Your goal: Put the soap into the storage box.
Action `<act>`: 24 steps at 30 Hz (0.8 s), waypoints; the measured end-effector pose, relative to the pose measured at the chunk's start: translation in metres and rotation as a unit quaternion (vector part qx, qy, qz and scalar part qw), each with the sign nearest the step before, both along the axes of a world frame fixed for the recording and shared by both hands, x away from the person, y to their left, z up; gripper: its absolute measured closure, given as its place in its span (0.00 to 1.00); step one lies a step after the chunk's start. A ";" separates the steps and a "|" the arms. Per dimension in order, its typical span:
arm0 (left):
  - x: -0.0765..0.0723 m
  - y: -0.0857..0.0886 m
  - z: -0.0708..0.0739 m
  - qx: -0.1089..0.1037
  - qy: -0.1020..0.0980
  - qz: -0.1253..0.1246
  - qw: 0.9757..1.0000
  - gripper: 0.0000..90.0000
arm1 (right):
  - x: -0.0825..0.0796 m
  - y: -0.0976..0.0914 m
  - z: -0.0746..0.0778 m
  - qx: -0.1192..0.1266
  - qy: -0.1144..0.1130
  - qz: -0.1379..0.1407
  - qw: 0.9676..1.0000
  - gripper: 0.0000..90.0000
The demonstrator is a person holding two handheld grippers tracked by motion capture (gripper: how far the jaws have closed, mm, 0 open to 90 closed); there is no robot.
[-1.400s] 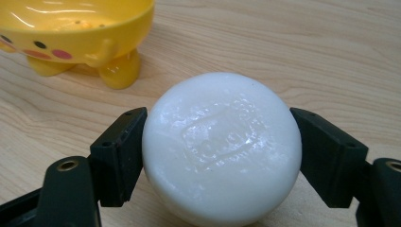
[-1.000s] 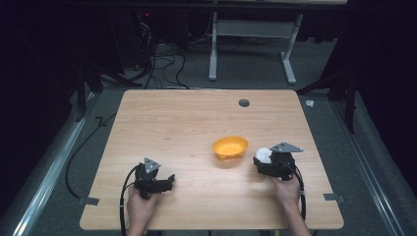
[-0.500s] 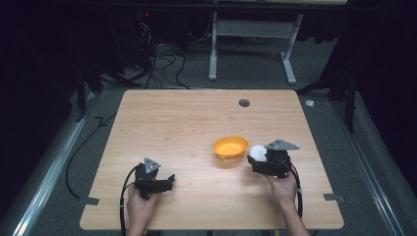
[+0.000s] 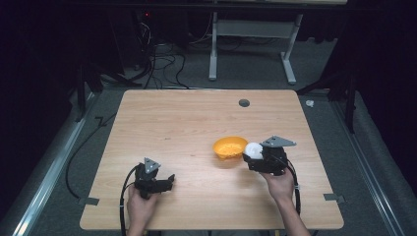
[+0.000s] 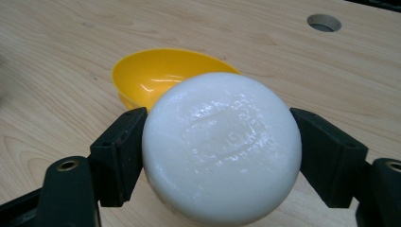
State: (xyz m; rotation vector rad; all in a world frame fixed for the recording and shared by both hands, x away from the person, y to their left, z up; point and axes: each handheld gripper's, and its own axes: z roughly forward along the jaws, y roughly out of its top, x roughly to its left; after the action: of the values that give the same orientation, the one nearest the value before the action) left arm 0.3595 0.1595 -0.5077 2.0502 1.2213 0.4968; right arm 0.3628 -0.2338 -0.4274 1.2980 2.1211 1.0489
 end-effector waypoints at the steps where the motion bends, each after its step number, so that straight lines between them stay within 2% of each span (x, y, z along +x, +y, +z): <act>1: 0.000 0.000 0.000 0.000 0.000 0.000 1.000 0.15 | 0.000 0.000 0.000 0.000 0.000 0.000 1.000 0.27; 14: 0.000 0.000 0.000 0.000 0.000 0.000 1.000 0.15 | 0.009 0.014 0.013 0.001 0.001 0.025 1.000 0.27; 24: 0.000 0.000 0.000 0.000 0.000 0.000 1.000 0.15 | 0.015 0.021 0.015 0.006 0.003 0.034 0.999 0.27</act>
State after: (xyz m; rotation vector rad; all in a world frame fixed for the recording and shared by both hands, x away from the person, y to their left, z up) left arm 0.3595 0.1596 -0.5077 2.0498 1.2213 0.4966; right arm 0.3773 -0.2131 -0.4126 1.2432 2.1818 1.0871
